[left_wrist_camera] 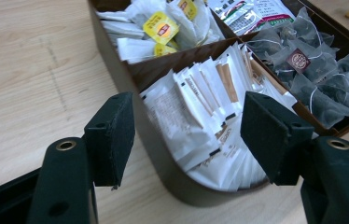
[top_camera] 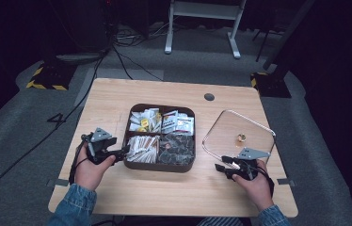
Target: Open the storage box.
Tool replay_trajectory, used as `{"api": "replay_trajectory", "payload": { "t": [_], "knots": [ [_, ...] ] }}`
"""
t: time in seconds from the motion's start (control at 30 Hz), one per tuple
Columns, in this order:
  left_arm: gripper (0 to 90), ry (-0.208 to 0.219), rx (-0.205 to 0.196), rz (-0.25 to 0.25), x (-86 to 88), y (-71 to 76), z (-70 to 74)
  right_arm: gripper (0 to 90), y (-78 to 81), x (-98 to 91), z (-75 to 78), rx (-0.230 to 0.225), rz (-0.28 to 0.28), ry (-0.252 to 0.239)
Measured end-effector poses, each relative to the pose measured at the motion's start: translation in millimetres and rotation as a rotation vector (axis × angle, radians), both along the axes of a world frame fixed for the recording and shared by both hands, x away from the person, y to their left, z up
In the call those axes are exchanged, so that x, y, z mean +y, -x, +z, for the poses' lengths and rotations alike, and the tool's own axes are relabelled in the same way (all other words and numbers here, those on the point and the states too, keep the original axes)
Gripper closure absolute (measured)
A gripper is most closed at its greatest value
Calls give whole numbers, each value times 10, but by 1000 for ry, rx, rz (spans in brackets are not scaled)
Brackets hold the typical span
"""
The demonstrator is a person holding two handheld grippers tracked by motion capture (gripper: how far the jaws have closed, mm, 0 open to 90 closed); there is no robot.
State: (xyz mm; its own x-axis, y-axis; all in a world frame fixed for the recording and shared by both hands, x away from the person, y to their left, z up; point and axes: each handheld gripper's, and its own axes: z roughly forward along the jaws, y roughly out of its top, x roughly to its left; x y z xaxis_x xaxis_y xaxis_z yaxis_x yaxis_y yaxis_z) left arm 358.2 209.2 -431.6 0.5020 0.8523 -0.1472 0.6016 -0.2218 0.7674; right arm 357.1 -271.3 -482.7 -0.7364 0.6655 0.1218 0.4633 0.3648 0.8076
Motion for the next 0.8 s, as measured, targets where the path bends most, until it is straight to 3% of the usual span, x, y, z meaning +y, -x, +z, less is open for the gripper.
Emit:
{"api": "replay_trajectory", "payload": {
  "t": [0.33, 0.57, 0.8],
  "knots": [
    [427, -92, 12, -12, -281, -268, -124, 496, 166, -243, 34, -10, -63, -25],
    [524, -108, 30, 12, -317, -380, -207, 496, 213, -263, 46, -15, -67, -32],
    [612, -189, 38, 18, -391, -433, -259, 496, 262, -250, 75, -27, -56, -34]
  ]
}}
